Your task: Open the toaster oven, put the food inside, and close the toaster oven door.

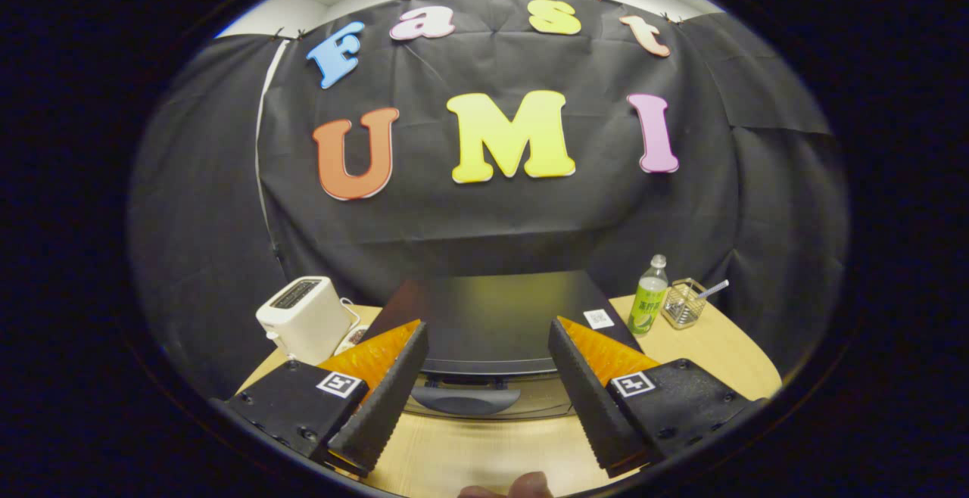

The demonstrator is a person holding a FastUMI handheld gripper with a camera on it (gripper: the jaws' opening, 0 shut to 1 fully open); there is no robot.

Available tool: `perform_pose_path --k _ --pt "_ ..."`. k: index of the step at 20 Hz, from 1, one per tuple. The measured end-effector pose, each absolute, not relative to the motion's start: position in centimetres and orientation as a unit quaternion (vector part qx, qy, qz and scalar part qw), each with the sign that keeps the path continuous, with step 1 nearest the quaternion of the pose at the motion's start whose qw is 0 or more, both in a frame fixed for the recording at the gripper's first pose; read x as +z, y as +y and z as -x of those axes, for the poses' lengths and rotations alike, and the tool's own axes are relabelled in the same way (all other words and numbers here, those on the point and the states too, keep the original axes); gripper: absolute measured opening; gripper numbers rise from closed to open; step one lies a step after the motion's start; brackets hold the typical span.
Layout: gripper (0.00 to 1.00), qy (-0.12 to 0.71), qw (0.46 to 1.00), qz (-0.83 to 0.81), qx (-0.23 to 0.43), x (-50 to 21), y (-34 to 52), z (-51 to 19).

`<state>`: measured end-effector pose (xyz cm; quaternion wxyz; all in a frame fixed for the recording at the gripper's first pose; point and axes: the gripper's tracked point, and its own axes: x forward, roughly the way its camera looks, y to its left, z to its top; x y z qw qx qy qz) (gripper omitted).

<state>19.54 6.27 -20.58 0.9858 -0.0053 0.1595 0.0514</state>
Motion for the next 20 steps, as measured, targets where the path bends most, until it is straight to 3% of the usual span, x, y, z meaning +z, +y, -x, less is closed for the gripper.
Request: perform_pose_path --k 9,16,20 --pt "1.0 0.227 0.972 0.035 0.045 -28.2 8.0 -20.5" --pt "1.0 0.224 0.973 0.045 0.042 -28.5 8.0 -21.1" --pt "1.0 0.241 0.968 0.044 0.056 -29.6 7.7 -17.7"
